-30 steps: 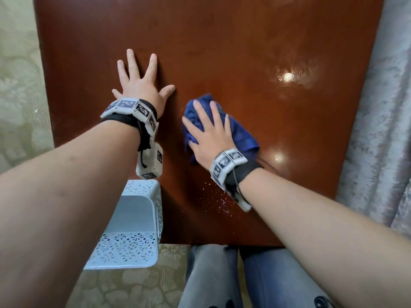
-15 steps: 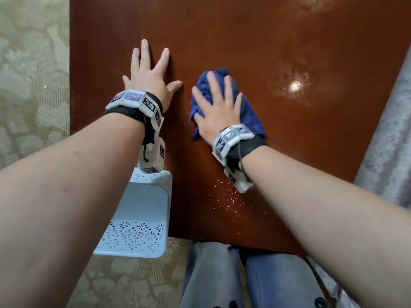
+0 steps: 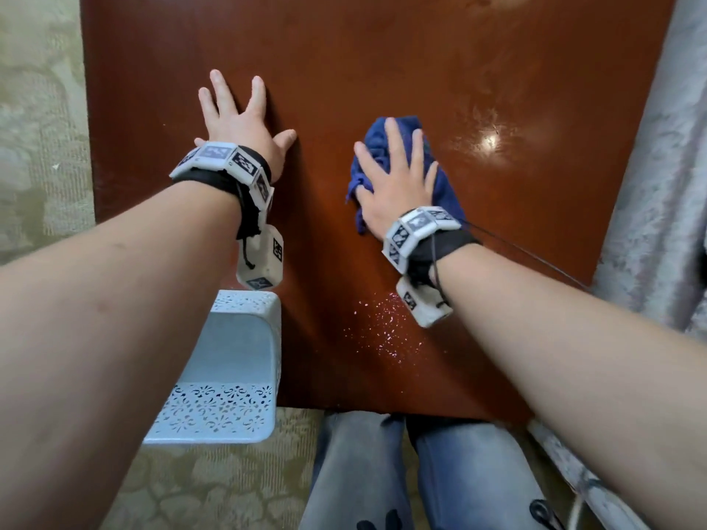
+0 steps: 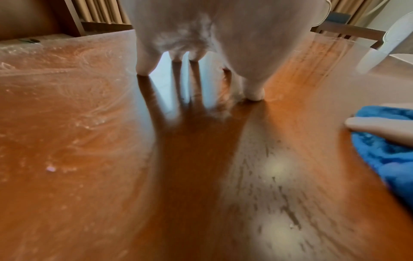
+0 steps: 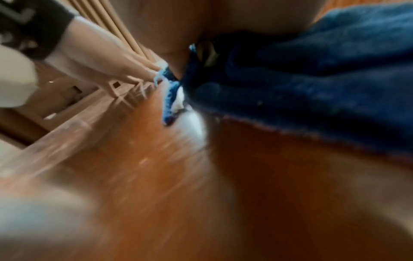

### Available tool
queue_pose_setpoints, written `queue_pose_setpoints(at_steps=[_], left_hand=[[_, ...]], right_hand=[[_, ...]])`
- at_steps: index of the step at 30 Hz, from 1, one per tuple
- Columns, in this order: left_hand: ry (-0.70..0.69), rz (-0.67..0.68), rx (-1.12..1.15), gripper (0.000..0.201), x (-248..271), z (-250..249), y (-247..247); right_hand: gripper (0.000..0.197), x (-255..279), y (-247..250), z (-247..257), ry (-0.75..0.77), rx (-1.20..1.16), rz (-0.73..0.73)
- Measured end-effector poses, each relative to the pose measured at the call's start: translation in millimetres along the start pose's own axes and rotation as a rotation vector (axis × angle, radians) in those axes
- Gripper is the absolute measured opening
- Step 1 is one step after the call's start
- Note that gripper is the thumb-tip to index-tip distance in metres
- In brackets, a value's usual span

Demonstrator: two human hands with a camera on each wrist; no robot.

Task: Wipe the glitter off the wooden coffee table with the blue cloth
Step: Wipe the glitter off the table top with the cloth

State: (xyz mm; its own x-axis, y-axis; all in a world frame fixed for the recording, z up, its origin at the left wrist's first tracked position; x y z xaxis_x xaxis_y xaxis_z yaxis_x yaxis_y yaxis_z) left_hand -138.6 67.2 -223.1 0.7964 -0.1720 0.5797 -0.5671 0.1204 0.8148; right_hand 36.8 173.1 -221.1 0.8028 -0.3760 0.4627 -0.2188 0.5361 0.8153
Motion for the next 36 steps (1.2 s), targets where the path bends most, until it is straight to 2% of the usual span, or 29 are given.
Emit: queue_pose_setpoints(at_steps=[3, 6, 8, 10, 12, 14, 16, 18, 22, 24, 28, 30, 32, 34, 36], left_hand=[[0.015, -0.023, -0.025, 0.072, 1, -3, 1], [0.053, -0.014, -0.052, 0.073, 5, -13, -4], [0.086, 0.004, -0.069, 0.076, 11, -22, -9], [0.075, 0.025, -0.078, 0.078, 22, -40, -17], [0.031, 0.04, -0.083, 0.078, 36, -60, -27], [-0.015, 0.052, -0.079, 0.077, 49, -76, -37], [-0.057, 0.048, -0.075, 0.077, 57, -87, -44], [-0.069, 0.037, -0.071, 0.075, 60, -89, -46], [-0.121, 0.032, -0.091, 0.071, 69, -103, -53], [-0.184, 0.048, -0.122, 0.071, 84, -123, -63], [-0.293, 0.08, -0.149, 0.072, 120, -161, -87], [-0.314, 0.078, -0.156, 0.07, 129, -169, -96], [-0.319, 0.068, -0.17, 0.069, 131, -167, -98], [-0.323, 0.053, -0.195, 0.07, 130, -165, -98], [-0.324, 0.045, -0.218, 0.069, 132, -163, -100]], right_hand=[[0.06, 28, -33, 38, 0.164, 0.079, 0.037], [0.063, 78, -62, 38, 0.253, 0.075, 0.107], [0.061, 103, -65, 11, 0.201, 0.056, 0.129], [0.058, 111, -47, -35, 0.07, 0.036, 0.099], [0.056, 101, -23, -81, -0.069, -0.029, 0.066], [0.054, 83, -2, -101, -0.146, -0.108, 0.004], [0.053, 71, 0, -95, -0.183, -0.127, -0.055], [0.056, 71, -12, -70, -0.141, -0.097, -0.082], [0.057, 122, -57, -31, 0.02, -0.109, 0.016], [0.056, 159, -72, -48, -0.035, -0.182, 0.036], [0.059, 208, -62, -123, -0.28, -0.187, -0.078], [0.057, 200, -50, -144, -0.333, -0.174, -0.114], [0.056, 179, -40, -143, -0.364, -0.181, -0.166], [0.057, 161, -38, -128, -0.366, -0.21, -0.213], [0.056, 156, -48, -100, -0.288, -0.236, -0.191]])
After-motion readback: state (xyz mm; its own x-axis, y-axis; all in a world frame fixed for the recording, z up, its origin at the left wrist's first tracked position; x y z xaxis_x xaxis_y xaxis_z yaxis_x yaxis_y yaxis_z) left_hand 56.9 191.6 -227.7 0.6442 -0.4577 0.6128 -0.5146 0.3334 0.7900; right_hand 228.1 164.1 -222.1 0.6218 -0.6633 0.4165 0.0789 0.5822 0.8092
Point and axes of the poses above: each hand's wrist, its own x-axis away from the middle knuckle, its own y-axis out of the back of the hand, z = x × y, the point moved 10 cm from there along -x, towards the middle knuckle, and after that the axes turned 10 degrees about y, right-handed, at the moved point
